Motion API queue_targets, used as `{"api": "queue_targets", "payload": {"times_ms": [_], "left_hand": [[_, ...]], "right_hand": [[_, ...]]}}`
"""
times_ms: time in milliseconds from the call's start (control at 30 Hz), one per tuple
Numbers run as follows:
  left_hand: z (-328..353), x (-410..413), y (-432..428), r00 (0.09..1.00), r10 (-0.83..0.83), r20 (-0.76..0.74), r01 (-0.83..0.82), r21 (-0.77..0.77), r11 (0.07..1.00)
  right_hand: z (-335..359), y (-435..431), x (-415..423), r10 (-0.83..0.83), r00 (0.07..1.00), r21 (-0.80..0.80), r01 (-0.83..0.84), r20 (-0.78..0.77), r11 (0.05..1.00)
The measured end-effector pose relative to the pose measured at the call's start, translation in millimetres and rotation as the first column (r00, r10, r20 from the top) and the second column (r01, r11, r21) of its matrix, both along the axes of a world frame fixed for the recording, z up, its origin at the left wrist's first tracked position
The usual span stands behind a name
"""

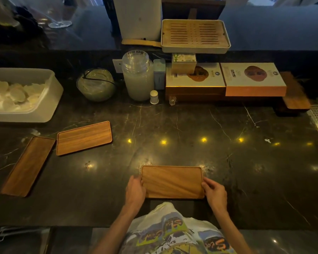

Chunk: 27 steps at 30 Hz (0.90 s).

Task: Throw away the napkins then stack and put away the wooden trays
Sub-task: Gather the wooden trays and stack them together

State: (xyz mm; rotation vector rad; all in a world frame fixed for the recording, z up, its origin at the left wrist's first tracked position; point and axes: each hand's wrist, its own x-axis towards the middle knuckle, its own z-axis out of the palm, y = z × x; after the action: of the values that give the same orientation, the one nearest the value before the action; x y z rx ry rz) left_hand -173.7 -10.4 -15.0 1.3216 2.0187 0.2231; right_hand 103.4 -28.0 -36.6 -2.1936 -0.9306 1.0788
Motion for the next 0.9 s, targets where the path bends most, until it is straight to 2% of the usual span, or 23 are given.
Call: {"api": "queue_targets", "payload": {"times_ms": [133,467,900], "left_hand": [[-3.2,-0.5,-2.5,1.000,-0.016,0.008,0.016,-0.040,0.999],[-3.0,1.9,-2.5,0.999,-0.028,-0.046,0.027,-0.018,0.999],[-1.6,-3.3,-0.7,0.999,-0.036,-0.021,0.037,0.022,0.999]], "right_hand": [[-0.9,-3.9,-1.7,0.029,0.999,0.014,-0.029,0.029,0.999],[-4.7,-0.4,-2.3,0.026,0.999,0.016,-0.026,0.032,1.000],[-7.7,-4.2,-3.9,0.011,1.000,0.026,-0.012,0.009,1.000]]}}
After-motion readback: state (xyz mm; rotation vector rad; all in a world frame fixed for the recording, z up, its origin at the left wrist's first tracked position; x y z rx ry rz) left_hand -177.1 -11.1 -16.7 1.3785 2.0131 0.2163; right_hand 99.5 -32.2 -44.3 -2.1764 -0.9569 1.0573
